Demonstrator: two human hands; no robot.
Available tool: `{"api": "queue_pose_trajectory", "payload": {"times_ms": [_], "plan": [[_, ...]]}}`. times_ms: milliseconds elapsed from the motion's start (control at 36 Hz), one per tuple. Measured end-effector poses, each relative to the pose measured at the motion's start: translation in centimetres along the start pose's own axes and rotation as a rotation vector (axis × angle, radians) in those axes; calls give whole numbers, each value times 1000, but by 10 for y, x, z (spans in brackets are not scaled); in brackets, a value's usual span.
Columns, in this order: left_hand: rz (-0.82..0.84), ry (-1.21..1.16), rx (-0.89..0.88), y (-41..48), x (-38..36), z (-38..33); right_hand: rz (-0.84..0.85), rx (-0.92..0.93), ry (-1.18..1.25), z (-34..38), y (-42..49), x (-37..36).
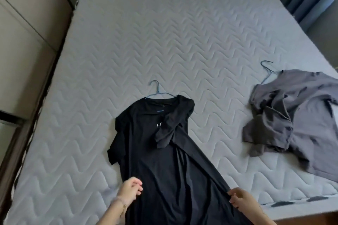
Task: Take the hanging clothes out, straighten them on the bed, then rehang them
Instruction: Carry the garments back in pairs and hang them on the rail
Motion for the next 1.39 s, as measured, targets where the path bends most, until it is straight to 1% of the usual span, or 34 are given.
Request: {"api": "queue_pose_trajectory", "payload": {"times_ms": [28,56,83,111,139,194,250,333,389,444,528,611,722,778,833,889,972,1056,1194,1278,1333,1389], "plan": [[-107,322,55,11,25,-2,4,-2,-22,7,12,0],[-138,293,-53,31,23,-20,7,7,-47,15,23,0],[-195,244,-68,48,38,-39,-1,13,-73,25,34,1],[-236,257,-92,56,50,-55,-9,22,-84,32,45,2],[-255,305,-82,71,65,-63,-25,20,-101,41,56,4],[-303,369,-118,105,82,-101,-78,24,-146,62,72,8],[-382,437,-139,133,99,-130,-131,45,-178,82,86,13],[-447,594,-186,168,120,-163,-154,111,-378,107,110,19],[-430,699,-177,187,125,-181,-115,139,-479,113,125,14],[-394,780,-178,203,125,-194,-55,119,-561,112,139,5],[-398,830,-190,223,124,-210,24,69,-629,105,151,-6],[-391,820,-172,238,121,-221,64,76,-651,100,154,-11],[-467,817,-155,246,125,-228,113,91,-637,95,161,-5],[-427,759,-147,248,124,-226,161,73,-629,97,166,-3],[-344,698,-132,249,117,-219,199,61,-646,97,169,-3],[-307,676,-155,241,108,-213,209,65,-673,95,170,-4],[-335,622,-240,217,95,-211,176,83,-675,95,168,-6],[-365,525,-301,178,85,-210,191,92,-647,98,163,-6],[-570,396,-449,85,73,-217,222,108,-504,114,147,4],[-673,364,-553,15,48,-225,137,149,-357,120,131,19],[-702,316,-620,-23,35,-224,117,170,-265,111,122,29],[-711,283,-660,-54,23,-221,123,180,-237,93,112,37]]}}
Point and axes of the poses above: each hand's wrist, its own y-axis towards the middle knuckle, its own x-axis out of the back of the hand, z = x × y, the point moved 6 cm from there along y, towards the middle knuckle, and after that the axes turned 7 degrees about z, right-handed, at the moved point
